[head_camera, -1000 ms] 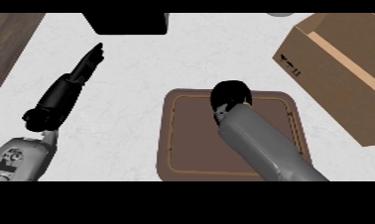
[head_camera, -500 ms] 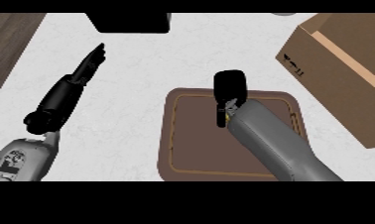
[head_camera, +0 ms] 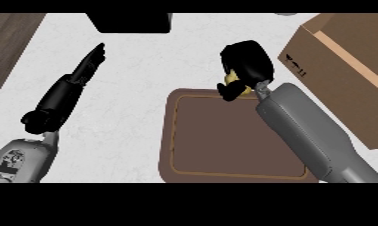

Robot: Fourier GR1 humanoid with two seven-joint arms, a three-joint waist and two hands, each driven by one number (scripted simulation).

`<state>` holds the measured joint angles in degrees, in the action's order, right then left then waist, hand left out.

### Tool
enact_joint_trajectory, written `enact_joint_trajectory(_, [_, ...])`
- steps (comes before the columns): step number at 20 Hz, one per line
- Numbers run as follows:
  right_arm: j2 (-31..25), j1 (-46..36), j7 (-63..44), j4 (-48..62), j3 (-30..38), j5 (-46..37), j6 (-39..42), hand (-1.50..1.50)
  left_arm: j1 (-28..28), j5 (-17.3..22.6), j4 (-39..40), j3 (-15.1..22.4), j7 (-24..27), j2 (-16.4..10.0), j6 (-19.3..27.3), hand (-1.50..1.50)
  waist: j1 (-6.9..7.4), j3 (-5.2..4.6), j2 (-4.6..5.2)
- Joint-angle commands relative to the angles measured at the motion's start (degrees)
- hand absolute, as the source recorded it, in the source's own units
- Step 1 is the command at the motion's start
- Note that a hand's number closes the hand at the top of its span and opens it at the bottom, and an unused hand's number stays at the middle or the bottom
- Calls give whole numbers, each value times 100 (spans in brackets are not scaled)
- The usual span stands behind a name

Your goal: Pick the squash from the tray and place it in the cardboard box

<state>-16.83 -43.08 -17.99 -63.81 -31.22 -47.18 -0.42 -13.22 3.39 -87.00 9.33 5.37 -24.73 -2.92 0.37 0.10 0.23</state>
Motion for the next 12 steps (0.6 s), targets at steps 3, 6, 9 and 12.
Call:
enact_joint_trajectory(3, [-534, -118, 398, -765, 700, 87, -38, 150, 207, -99, -137, -110, 41, 44, -24, 0, -48, -9, -39])
enact_joint_trajectory(6, [-624, -281, -502, -1136, 1243, 72, -162, 150, 264, -44, -384, -146, -257, -28, -8, 0, -71, -8, -72])
enact_joint_trajectory(9, [-394, -155, -994, -1068, 1707, 48, -765, 150, -87, -139, 142, -121, -39, 125, -33, 0, -140, -10, -26])
enact_joint_trajectory(12, [-725, 49, -1145, -1135, 2159, 47, -887, 150, -24, -43, -294, -122, -351, 89, -129, 0, -75, -5, -46])
